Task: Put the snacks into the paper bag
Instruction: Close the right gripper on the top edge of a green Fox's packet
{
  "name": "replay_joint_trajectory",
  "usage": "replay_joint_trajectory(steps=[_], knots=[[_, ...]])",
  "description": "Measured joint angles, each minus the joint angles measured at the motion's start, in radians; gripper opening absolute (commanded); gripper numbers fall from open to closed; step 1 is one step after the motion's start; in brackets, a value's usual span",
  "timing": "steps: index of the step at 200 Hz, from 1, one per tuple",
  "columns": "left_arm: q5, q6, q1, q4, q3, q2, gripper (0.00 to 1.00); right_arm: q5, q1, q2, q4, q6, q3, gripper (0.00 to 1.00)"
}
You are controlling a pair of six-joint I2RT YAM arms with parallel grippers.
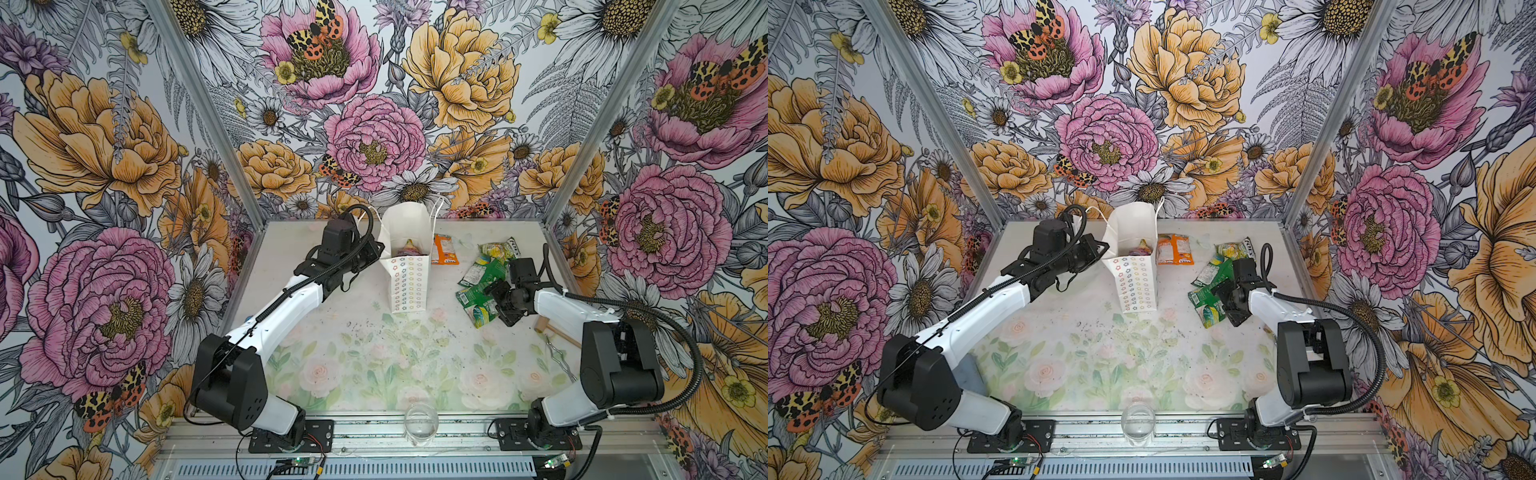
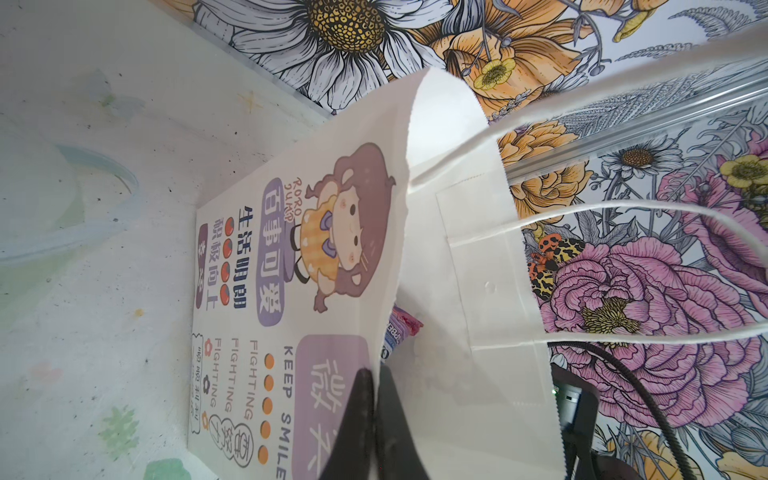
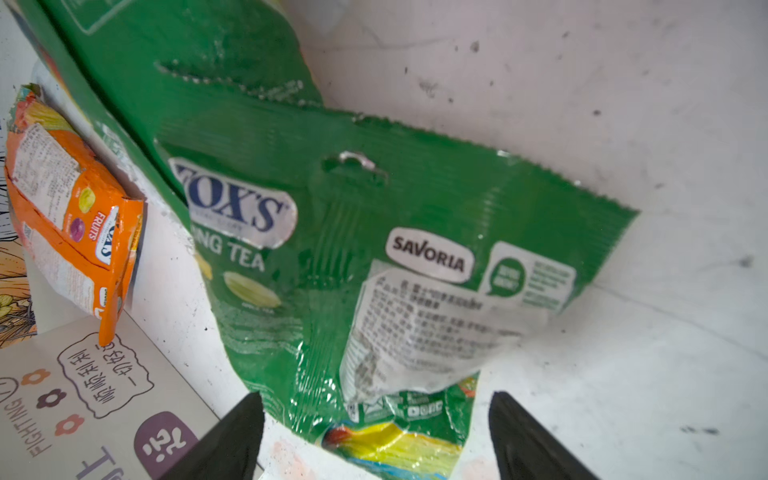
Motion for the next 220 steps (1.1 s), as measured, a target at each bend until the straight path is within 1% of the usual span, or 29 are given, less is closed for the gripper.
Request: replay_joint_trajectory(steps=[60, 125, 175, 220], knots=[[0.0, -0.008, 0.006, 0.008, 0.0, 0.008, 0.05, -0.002, -0.003, 0.08, 0.007, -0.009, 0.037, 0.87], [0.0, -0.011, 0.006, 0.008, 0.0, 0.008, 0.05, -0.013, -0.007, 0.128, 0.037, -0.009, 0.064, 0.82], [-0.001, -0.011, 0.006, 0.015, -0.005, 0.008, 0.05, -0.013, -0.007, 0.137, 0.061, -0.01, 0.061, 0.71], [-0.001, -0.011, 0.006, 0.019, -0.006, 0.008, 0.05, -0.018, -0.007, 0.137, 0.08, -0.025, 0.047, 0.55]])
